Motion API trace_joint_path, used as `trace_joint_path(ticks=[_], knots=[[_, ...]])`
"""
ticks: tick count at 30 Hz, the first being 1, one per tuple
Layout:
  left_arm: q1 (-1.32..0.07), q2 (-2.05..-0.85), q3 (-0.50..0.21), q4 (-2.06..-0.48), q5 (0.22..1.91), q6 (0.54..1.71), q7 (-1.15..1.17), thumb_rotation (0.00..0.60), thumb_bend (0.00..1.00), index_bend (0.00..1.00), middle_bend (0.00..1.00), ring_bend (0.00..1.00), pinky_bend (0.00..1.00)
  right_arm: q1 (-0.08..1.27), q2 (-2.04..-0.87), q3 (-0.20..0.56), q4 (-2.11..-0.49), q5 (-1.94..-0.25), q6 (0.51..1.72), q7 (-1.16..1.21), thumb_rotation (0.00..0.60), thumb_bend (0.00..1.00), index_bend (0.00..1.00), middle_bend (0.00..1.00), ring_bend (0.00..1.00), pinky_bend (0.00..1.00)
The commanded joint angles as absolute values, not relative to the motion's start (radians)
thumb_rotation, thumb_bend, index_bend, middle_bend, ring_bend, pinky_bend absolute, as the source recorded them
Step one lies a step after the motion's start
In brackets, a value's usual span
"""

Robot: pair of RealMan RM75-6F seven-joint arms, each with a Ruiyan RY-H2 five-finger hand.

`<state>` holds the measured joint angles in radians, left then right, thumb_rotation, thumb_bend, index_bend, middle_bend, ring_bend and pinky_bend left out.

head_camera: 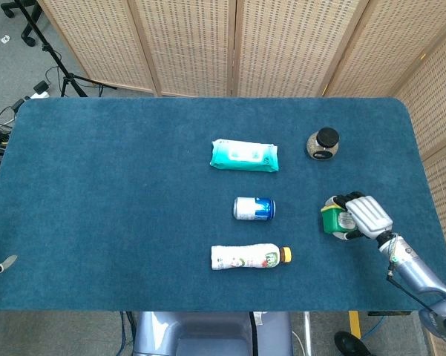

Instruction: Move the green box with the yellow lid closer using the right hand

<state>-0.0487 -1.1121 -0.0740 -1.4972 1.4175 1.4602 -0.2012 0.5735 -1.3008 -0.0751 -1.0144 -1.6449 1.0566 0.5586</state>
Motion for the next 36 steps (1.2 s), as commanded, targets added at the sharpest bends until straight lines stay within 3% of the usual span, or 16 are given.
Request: trace_joint_path(ticks=[1, 6, 10, 18, 20, 22, 23, 24, 25, 27, 36], knots=[[-0.048, -1.112, -0.074, -1.497, 1.418, 1.462, -0.202, 0.600, 0.00, 0.00, 0.00, 0.00, 0.00, 0.667, -1.100, -0.123, -1.221, -1.674, 0.896, 0.624, 0.600, 0.94, 0.52, 0.54, 0.36, 0.26], [-0.048, -1.111, -0.074, -1.496, 1.417, 1.462, -0.204, 0.600, 0.00, 0.00, 0.00, 0.00, 0.00, 0.805, -0.934, -0.157, -1.415, -1.660, 0.620, 0.617, 0.600, 1.00, 0.53, 0.54, 0.34, 0.14], [-0.047, -1.111, -0.077, -1.496, 1.411, 1.462, -0.205, 0.600, 0.00, 0.00, 0.00, 0.00, 0.00, 0.858, -0.919, -0.162, -1.473, -1.625, 0.484, 0.584, 0.600, 1.00, 0.54, 0.54, 0.34, 0.12], [-0.050, -1.112, -0.077, -1.495, 1.409, 1.455, -0.201, 0.600, 0.00, 0.00, 0.00, 0.00, 0.00, 0.904, -0.947, -0.169, -1.478, -1.595, 0.363, 0.573, 0.600, 1.00, 0.55, 0.51, 0.32, 0.11], [-0.050, -1.112, -0.077, -1.496, 1.409, 1.456, -0.199, 0.600, 0.00, 0.00, 0.00, 0.00, 0.00, 0.901, -0.963, -0.164, -1.464, -1.582, 0.363, 0.565, 0.600, 0.95, 0.48, 0.33, 0.20, 0.09], [-0.050, -1.113, -0.077, -1.496, 1.409, 1.455, -0.196, 0.600, 0.00, 0.00, 0.00, 0.00, 0.00, 0.888, -0.982, -0.156, -1.439, -1.559, 0.372, 0.545, 0.600, 0.73, 0.19, 0.06, 0.03, 0.03], [-0.051, -1.114, -0.076, -1.496, 1.409, 1.455, -0.195, 0.600, 0.00, 0.00, 0.00, 0.00, 0.00, 0.879, -0.992, -0.151, -1.423, -1.545, 0.380, 0.520, 0.600, 0.64, 0.10, 0.02, 0.00, 0.01], [-0.051, -1.114, -0.076, -1.496, 1.409, 1.454, -0.194, 0.600, 0.00, 0.00, 0.00, 0.00, 0.00, 0.872, -0.998, -0.145, -1.412, -1.533, 0.392, 0.500, 0.600, 0.52, 0.02, 0.00, 0.00, 0.00], [-0.051, -1.114, -0.076, -1.497, 1.409, 1.454, -0.193, 0.600, 0.00, 0.00, 0.00, 0.00, 0.00, 0.858, -1.007, -0.135, -1.397, -1.512, 0.416, 0.467, 0.600, 0.42, 0.00, 0.00, 0.00, 0.00], [-0.052, -1.115, -0.076, -1.497, 1.410, 1.453, -0.192, 0.600, 0.00, 0.00, 0.00, 0.00, 0.00, 0.825, -1.026, -0.110, -1.382, -1.453, 0.467, 0.399, 0.600, 0.35, 0.00, 0.00, 0.00, 0.00], [-0.049, -1.112, -0.076, -1.497, 1.412, 1.458, -0.199, 0.600, 0.00, 0.00, 0.00, 0.00, 0.00, 0.770, -1.062, -0.054, -1.363, -1.277, 0.539, 0.233, 0.600, 0.35, 0.00, 0.00, 0.00, 0.00]])
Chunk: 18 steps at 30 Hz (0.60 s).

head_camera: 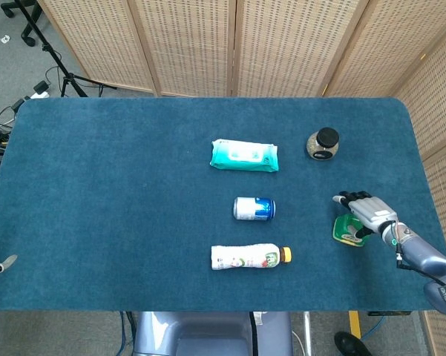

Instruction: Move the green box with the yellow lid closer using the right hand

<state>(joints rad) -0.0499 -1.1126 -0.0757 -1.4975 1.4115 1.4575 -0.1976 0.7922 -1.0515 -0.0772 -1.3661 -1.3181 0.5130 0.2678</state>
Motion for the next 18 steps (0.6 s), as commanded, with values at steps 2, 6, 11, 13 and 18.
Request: trace_joint_path(ticks=[2, 6, 11, 13, 18], knots=[[-0.049, -1.111, -0.076, -1.497, 1.411, 1.457, -0.202, 0.600, 0.00, 0.00, 0.00, 0.00, 0.00, 0.758, -1.045, -0.043, -1.388, -1.268, 0.561, 0.231, 0.600, 0.36, 0.00, 0.00, 0.00, 0.00], [-0.050, -1.111, -0.076, -1.497, 1.411, 1.456, -0.201, 0.600, 0.00, 0.00, 0.00, 0.00, 0.00, 0.739, -0.992, -0.032, -1.452, -1.288, 0.595, 0.250, 0.600, 0.36, 0.00, 0.00, 0.00, 0.00], [-0.049, -1.112, -0.076, -1.497, 1.412, 1.458, -0.202, 0.600, 0.00, 0.00, 0.00, 0.00, 0.00, 0.656, -0.922, -0.018, -1.545, -1.368, 0.774, 0.290, 0.600, 0.10, 0.00, 0.00, 0.00, 0.00], [-0.049, -1.112, -0.076, -1.498, 1.414, 1.461, -0.201, 0.600, 0.00, 0.00, 0.00, 0.00, 0.00, 0.585, -0.946, -0.003, -1.542, -1.399, 0.936, 0.292, 0.600, 0.00, 0.00, 0.00, 0.00, 0.00], [-0.046, -1.112, -0.072, -1.497, 1.425, 1.470, -0.204, 0.600, 0.00, 0.00, 0.00, 0.00, 0.00, 0.419, -1.089, 0.031, -1.454, -1.420, 1.282, 0.256, 0.600, 0.00, 0.00, 0.00, 0.00, 0.00]])
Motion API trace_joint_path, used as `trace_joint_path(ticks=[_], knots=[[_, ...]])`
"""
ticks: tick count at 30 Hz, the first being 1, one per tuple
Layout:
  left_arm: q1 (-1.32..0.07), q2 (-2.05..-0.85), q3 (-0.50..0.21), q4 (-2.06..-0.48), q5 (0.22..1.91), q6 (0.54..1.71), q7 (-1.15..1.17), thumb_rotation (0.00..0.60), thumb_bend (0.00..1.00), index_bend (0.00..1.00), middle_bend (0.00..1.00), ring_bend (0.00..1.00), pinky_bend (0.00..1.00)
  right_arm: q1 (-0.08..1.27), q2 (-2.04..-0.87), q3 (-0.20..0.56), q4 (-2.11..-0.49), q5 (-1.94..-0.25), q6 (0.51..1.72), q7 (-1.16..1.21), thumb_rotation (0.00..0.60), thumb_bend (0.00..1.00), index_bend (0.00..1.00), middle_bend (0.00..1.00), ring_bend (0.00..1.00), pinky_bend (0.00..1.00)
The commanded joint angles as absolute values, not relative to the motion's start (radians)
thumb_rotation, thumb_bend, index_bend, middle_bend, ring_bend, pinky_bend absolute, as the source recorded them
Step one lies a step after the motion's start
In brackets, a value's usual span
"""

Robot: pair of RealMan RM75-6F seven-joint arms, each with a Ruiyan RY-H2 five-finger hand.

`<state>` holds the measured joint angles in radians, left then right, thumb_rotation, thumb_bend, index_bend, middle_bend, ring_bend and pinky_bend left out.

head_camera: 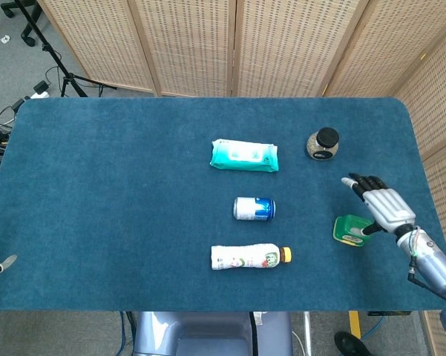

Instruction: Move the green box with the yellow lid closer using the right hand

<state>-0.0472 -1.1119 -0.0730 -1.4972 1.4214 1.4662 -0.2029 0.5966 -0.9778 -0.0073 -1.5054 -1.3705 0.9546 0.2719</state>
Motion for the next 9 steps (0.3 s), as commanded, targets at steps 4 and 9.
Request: trace_joint_path(ticks=[4, 9], knots=[[-0.043, -1.112, -0.067, -1.495, 1.441, 1.480, -0.213, 0.600, 0.00, 0.00, 0.00, 0.00, 0.00, 0.323, -1.198, 0.046, -1.394, -1.404, 1.434, 0.232, 0.600, 0.00, 0.00, 0.00, 0.00, 0.00], [-0.036, -1.111, -0.065, -1.490, 1.454, 1.500, -0.227, 0.600, 0.00, 0.00, 0.00, 0.00, 0.00, 0.259, -1.250, 0.051, -1.385, -1.391, 1.498, 0.238, 0.600, 0.00, 0.00, 0.00, 0.00, 0.00]])
